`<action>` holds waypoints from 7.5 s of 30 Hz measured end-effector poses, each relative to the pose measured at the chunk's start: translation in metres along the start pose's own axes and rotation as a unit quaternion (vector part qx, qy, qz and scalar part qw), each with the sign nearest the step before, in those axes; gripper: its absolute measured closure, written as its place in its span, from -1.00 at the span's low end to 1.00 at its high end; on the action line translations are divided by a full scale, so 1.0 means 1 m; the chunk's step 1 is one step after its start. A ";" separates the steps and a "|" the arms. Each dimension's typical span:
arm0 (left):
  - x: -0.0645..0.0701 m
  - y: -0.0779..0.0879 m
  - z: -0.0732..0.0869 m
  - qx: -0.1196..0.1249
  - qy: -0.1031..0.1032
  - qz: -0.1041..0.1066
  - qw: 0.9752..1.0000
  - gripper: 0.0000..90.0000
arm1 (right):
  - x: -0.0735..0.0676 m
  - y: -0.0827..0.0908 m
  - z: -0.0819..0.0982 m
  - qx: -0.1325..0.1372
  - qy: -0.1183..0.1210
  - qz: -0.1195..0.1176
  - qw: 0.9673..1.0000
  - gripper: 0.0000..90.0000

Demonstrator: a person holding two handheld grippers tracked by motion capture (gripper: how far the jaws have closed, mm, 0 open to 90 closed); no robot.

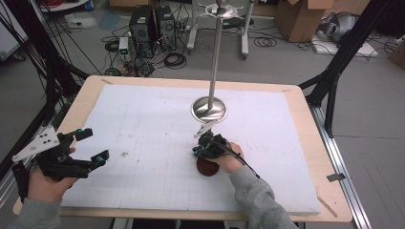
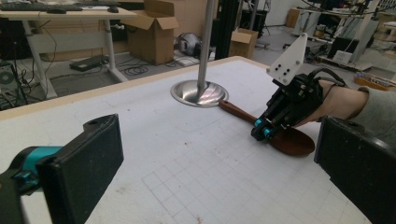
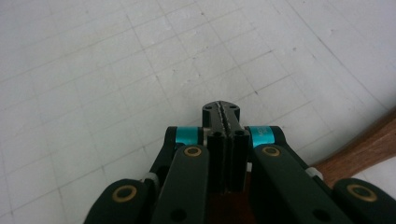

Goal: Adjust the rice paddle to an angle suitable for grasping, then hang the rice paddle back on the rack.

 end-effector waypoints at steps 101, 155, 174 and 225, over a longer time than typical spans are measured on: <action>0.008 -0.028 0.003 -0.016 -0.001 0.026 1.000 -0.96 | 0.029 0.085 0.106 -0.005 -0.052 0.003 0.999 0.99; 0.005 -0.026 0.007 -0.022 0.000 0.020 1.000 -0.96 | 0.058 0.124 0.075 0.051 -0.079 0.040 0.995 -0.78; 0.006 -0.026 0.009 -0.024 0.000 0.020 1.000 -0.96 | 0.060 0.111 0.077 0.008 -0.059 0.047 0.997 -0.72; 0.001 -0.008 0.013 -0.022 0.007 0.002 1.000 -0.96 | 0.075 0.082 0.080 -0.113 -0.065 0.039 0.991 0.15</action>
Point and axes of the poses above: each handheld gripper's, and its own axes: y roughly backward along the jaws, z roughly out of its underside, x roughly to its right, the point moved 10 cm from there along -y, roughly forward along the jaws, and after that the axes turned 2 degrees about -z, right-handed, at the moved point
